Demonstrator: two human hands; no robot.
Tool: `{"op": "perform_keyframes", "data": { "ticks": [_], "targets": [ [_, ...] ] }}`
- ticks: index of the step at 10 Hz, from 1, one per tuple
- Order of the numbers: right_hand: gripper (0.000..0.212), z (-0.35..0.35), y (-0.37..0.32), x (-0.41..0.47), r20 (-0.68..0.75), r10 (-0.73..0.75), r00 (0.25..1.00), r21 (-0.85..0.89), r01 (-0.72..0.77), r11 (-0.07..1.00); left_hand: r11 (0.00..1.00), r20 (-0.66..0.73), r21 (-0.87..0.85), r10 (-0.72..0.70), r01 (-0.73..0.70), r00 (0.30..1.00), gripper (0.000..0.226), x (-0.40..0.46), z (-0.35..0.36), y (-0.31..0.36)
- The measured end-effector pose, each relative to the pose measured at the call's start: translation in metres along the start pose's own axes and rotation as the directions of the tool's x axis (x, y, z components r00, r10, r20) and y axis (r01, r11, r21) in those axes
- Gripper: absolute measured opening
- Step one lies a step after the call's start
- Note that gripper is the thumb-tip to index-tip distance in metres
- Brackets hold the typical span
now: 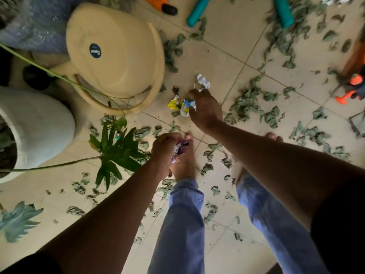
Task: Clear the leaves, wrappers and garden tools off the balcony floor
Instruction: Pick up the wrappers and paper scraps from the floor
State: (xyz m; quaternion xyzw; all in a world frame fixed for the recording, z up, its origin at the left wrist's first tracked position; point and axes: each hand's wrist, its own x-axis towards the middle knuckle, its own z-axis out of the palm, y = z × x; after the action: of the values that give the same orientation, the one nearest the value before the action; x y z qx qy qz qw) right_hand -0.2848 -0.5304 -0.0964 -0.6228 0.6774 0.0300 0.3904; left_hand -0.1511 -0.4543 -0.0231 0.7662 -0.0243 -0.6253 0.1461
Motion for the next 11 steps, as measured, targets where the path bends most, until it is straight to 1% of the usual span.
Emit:
{"op": "perform_keyframes", "data": {
  "ticks": [1, 2, 3, 4, 5, 6, 7, 8, 9, 10, 11],
  "targets": [
    [0.031, 0.011, -0.003, 0.017, 0.047, -0.019, 0.999, -0.134, 0.025, 0.991, 1.0, 0.007, -0.003, -0.004, 0.004, 1.0, 0.02, 0.001, -0.009, -0.001],
    [0.02, 0.011, -0.004, 0.016, 0.019, 0.038, 0.999, -0.148, -0.035, 0.988, 1.0, -0.018, -0.02, -0.014, 0.014, 1.0, 0.024, 0.0, -0.012, -0.001],
    [0.015, 0.001, -0.001, 0.0, -0.018, 0.078, 0.997, -0.031, -0.078, 0.996, 0.999, -0.009, -0.036, -0.036, 0.035, 0.999, 0.021, -0.006, -0.009, 0.0],
    [0.01, -0.01, 0.004, -0.016, -0.056, 0.06, 0.997, 0.037, -0.058, 0.998, 0.993, 0.006, -0.064, -0.094, 0.094, 0.996, 0.021, -0.009, -0.005, 0.0],
    [0.026, -0.012, 0.007, -0.02, -0.036, 0.006, 0.999, -0.023, -0.007, 1.0, 0.991, -0.017, -0.072, -0.115, 0.113, 0.993, 0.03, -0.004, 0.0, 0.0],
    [0.04, -0.005, 0.008, -0.01, 0.032, -0.018, 0.999, -0.1, 0.021, 0.995, 0.994, 0.037, -0.048, -0.099, 0.1, 0.994, 0.033, 0.001, 0.005, 0.003],
    [0.044, 0.008, 0.006, 0.003, 0.091, -0.037, 0.995, -0.19, 0.054, 0.98, 0.992, 0.093, -0.076, -0.097, 0.104, 0.991, 0.04, 0.004, 0.007, 0.002],
    [0.036, 0.017, 0.004, 0.01, 0.094, -0.059, 0.994, -0.259, 0.081, 0.962, 0.991, 0.097, -0.099, -0.085, 0.095, 0.992, 0.04, 0.009, 0.006, 0.0],
    [0.025, 0.015, 0.0, 0.009, 0.099, -0.041, 0.994, -0.24, 0.064, 0.969, 0.985, 0.107, -0.116, -0.116, 0.128, 0.988, 0.035, 0.011, 0.003, -0.004],
    [0.015, 0.001, -0.01, -0.003, 0.102, -0.012, 0.995, -0.062, 0.019, 0.998, 0.976, 0.11, -0.169, -0.121, 0.138, 0.987, 0.031, 0.007, -0.002, -0.011],
    [0.009, -0.018, -0.018, -0.026, 0.03, -0.01, 1.0, 0.166, 0.005, 0.986, 0.971, 0.104, -0.195, -0.122, 0.141, 0.987, 0.033, -0.001, -0.001, -0.019]
  ]
}}
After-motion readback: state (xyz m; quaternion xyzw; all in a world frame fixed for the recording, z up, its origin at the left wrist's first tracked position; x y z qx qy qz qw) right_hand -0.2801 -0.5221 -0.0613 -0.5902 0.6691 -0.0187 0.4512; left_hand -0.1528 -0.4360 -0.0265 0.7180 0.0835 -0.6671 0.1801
